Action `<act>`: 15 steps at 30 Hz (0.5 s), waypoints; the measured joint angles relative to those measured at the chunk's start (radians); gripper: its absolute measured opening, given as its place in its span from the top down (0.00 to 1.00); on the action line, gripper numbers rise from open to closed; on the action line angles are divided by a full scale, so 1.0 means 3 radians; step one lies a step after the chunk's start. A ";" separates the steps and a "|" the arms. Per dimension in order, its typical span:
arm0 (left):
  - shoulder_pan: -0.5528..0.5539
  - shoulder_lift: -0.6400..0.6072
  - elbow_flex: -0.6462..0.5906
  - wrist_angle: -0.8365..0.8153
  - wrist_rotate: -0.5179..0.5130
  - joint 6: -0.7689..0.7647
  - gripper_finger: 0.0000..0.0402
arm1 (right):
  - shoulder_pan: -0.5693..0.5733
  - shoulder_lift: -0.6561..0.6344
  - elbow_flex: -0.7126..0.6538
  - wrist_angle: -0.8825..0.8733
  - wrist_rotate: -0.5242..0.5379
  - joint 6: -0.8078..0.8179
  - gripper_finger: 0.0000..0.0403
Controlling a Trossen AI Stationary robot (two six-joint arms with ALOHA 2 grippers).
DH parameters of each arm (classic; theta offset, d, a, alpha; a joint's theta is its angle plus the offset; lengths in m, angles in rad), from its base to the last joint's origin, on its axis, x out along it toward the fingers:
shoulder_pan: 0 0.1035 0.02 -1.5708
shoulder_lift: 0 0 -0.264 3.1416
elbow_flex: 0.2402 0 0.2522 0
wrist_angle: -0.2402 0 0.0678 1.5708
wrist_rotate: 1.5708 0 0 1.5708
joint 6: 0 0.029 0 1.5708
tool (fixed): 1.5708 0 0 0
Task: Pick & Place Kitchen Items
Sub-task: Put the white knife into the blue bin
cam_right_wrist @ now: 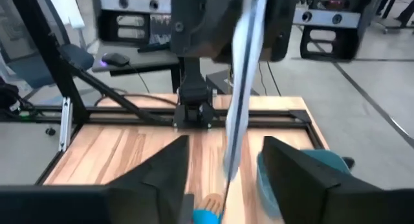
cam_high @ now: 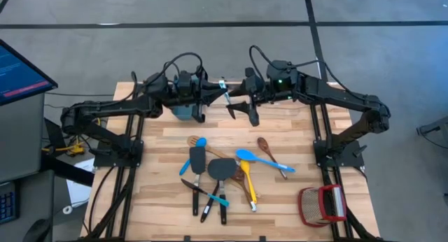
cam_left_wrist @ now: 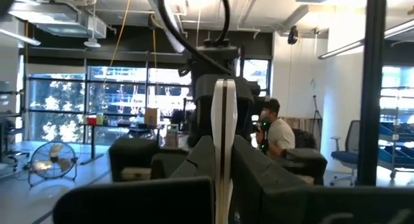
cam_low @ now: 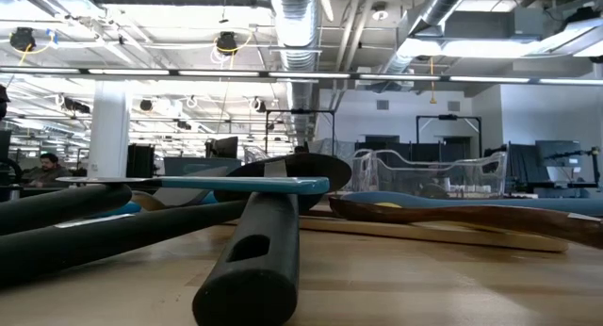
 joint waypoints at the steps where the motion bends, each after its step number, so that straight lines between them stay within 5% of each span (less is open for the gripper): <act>1: 0.0020 -0.0003 0.0000 -0.0022 -0.0001 0.0000 0.99 | -0.0018 -0.0029 0.0000 -0.0083 0.0001 -0.0006 0.49; 7: 0.0177 -0.0112 0.0001 -0.0233 -0.0004 0.0007 0.99 | -0.0131 -0.0278 0.0000 -0.0489 0.0002 -0.0008 0.42; 15: 0.0571 -0.0449 0.0001 -0.1201 -0.0306 -0.0076 0.99 | -0.0285 -0.0645 0.0000 -0.0998 0.0032 -0.0005 0.53</act>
